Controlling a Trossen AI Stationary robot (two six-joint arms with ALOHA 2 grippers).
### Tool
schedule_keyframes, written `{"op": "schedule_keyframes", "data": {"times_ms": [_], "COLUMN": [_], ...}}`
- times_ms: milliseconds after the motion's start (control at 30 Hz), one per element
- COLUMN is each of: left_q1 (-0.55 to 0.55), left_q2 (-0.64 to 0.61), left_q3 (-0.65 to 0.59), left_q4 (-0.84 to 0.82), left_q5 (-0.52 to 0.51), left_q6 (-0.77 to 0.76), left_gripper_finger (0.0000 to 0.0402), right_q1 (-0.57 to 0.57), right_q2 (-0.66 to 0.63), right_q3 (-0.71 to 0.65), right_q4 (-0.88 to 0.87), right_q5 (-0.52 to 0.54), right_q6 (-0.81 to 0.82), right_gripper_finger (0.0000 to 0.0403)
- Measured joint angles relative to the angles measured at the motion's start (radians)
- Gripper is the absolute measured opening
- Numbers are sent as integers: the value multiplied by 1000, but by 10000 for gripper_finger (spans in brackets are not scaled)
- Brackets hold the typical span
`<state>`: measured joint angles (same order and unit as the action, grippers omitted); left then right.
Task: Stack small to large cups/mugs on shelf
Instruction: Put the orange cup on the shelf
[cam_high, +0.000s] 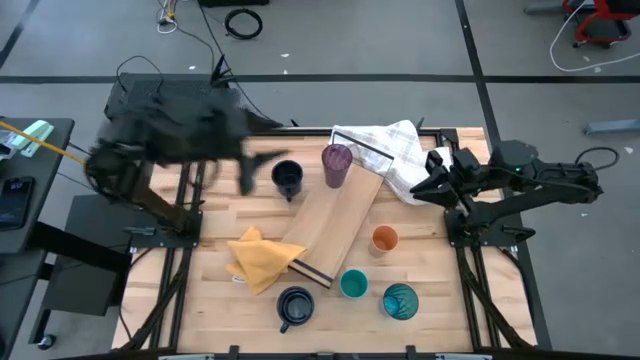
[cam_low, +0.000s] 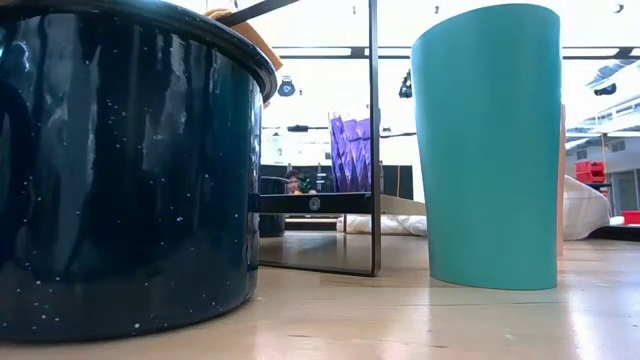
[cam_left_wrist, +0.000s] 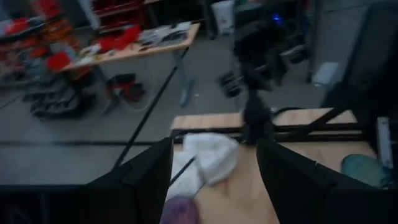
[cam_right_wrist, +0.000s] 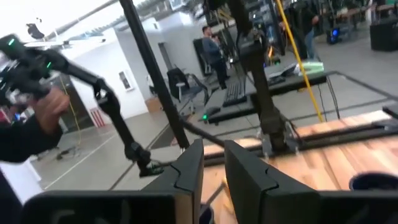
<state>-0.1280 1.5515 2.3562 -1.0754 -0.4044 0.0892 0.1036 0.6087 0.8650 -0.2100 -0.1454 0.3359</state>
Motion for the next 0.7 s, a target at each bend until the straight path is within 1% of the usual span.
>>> {"op": "schedule_keyframes", "data": {"times_ms": [67,167,267,333,400,500,700], "left_q1": [12,13,13,14,14,14,40], "left_q2": [-44,-82,-96,-97,-96,-95,-93], "left_q3": [0,1,1,1,0,0,0], "left_q4": [-21,-24,-37,-56,-94,-152,-171], "left_q5": [1,0,-4,-26,-65,-91,-92], "left_q6": [-29,-33,-30,-23,-18,-19,-17], "left_gripper_finger": [235,233,233,233,233,232,232], "right_q1": [0,0,-3,-3,-3,-3,-3], "right_q2": [-5,-6,16,38,66,119,248], "right_q3": [0,0,0,0,-1,0,-1], "right_q4": [-47,-166,-321,-393,-412,-411,-451], "right_q5": [-3,-6,-1,5,13,14,14], "right_q6": [3,22,48,58,64,64,38], "right_gripper_finger": [72,79,88,96,105,121,146]}}
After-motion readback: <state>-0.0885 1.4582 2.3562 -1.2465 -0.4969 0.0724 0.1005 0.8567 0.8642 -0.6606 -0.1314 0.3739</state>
